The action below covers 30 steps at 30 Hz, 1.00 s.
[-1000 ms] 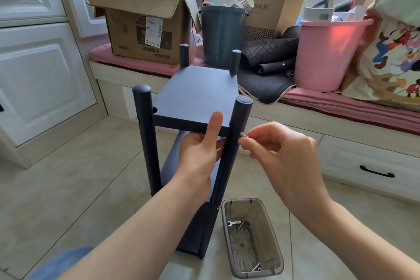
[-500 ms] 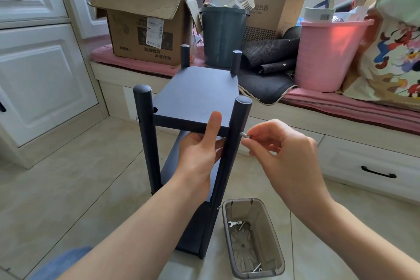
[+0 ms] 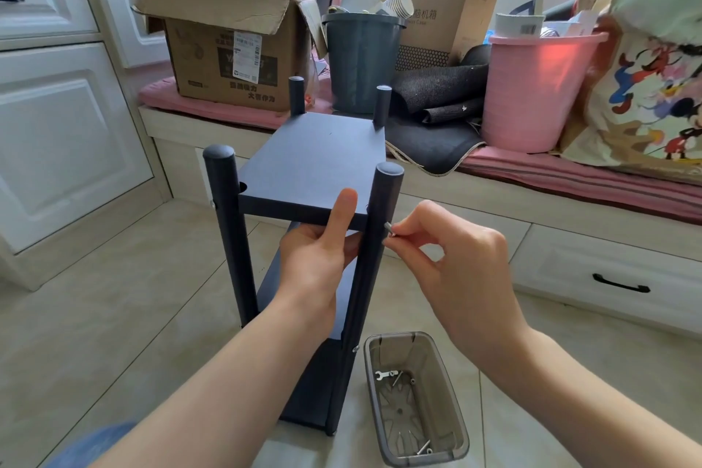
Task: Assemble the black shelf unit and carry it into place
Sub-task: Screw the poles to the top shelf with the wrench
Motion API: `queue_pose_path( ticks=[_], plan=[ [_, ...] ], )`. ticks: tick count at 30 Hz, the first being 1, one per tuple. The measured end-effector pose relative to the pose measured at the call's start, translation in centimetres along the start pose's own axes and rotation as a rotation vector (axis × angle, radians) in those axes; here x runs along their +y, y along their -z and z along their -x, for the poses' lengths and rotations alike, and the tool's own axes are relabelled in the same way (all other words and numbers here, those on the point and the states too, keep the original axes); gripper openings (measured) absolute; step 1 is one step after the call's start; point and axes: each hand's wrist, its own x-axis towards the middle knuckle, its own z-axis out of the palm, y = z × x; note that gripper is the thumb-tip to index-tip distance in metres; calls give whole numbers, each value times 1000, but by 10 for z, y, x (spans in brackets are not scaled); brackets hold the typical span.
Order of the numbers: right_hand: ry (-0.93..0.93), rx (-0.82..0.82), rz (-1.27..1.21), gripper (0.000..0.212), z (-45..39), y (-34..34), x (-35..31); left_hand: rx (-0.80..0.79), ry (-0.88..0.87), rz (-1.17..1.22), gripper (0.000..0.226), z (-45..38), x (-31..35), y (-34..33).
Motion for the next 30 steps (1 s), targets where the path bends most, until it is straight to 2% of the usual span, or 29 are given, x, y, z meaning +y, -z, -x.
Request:
queue_pose_path(
  ticks=[2,6,8,30],
  plan=[
    [-3,2,-4,16,0,0,1,-8,-13,-29,70,0,0,1],
    [-267,-27,-195,12,-2,-2,2,-11,-20,-66,71,1,0,1],
    [-318,-36,-232,13,-3,-4,2,-4,-20,-80,73,0,0,1],
    [-175,-44,-142,9,-4,-9,2,7,-19,-3,74,-1,-1,0]
  ],
)
